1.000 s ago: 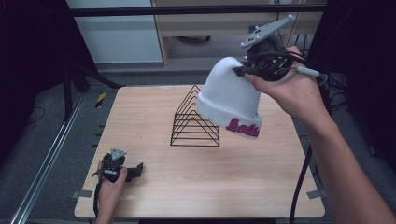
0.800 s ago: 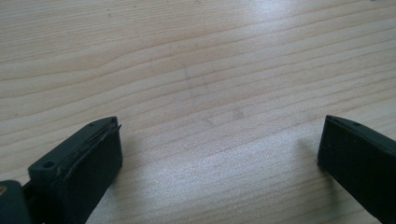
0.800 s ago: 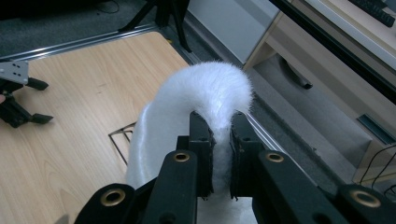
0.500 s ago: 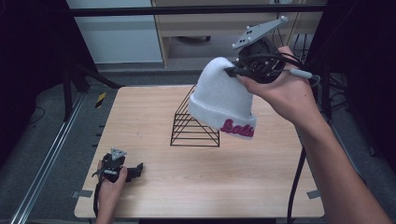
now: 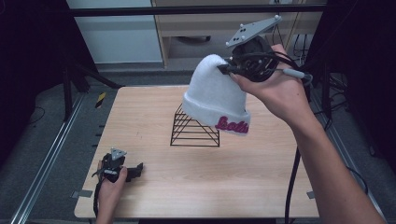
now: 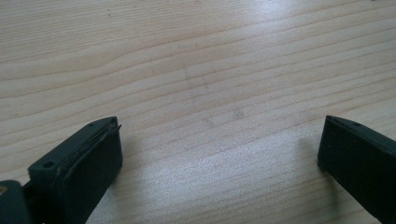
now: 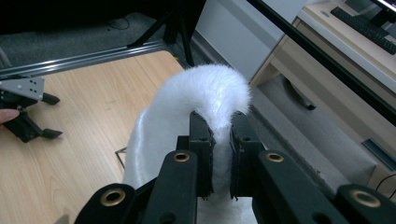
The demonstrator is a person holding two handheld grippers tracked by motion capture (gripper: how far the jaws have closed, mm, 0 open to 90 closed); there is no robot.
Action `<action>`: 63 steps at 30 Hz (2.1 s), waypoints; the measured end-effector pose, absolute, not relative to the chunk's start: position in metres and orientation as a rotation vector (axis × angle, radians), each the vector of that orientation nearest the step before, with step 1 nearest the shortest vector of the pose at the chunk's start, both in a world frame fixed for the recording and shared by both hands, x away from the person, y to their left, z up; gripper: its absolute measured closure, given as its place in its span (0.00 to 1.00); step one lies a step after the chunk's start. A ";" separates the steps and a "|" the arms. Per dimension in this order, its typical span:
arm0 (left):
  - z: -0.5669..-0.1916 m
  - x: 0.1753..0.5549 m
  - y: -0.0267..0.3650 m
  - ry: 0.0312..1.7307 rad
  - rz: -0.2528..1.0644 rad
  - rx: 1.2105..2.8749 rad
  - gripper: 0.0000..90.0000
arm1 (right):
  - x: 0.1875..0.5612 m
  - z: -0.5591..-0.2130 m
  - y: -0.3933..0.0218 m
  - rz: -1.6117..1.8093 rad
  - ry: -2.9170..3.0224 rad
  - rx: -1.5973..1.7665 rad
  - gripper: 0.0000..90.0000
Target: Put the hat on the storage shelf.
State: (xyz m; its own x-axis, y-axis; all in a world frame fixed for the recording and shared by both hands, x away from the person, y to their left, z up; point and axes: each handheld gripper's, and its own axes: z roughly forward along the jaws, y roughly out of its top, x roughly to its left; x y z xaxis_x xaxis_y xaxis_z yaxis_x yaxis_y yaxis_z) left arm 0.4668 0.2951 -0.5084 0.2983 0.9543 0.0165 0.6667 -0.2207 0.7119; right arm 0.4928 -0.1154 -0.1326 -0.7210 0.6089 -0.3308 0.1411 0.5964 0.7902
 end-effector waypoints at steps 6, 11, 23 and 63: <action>-0.508 0.467 0.295 1.437 0.623 1.974 0.00 | 0.497 -0.131 -0.113 1.057 2.217 0.576 0.92; -0.508 0.467 0.295 1.437 0.623 1.973 0.00 | 0.504 -0.132 -0.108 1.083 2.209 0.551 0.92; -0.508 0.467 0.296 1.434 0.622 1.978 0.00 | 0.532 -0.138 -0.091 1.131 2.224 0.518 0.92; -0.508 0.469 0.295 1.443 0.626 1.973 0.00 | 0.582 -0.187 -0.063 1.128 2.352 0.477 0.91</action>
State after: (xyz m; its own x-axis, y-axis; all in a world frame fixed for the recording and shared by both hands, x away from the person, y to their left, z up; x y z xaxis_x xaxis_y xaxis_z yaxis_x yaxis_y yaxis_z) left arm 0.4692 0.2950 -0.5083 0.2948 0.9553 0.0202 0.6676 -0.2210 0.7109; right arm 0.5817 -0.0628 -0.1869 -0.8212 0.5008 -0.2735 0.1004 0.5986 0.7948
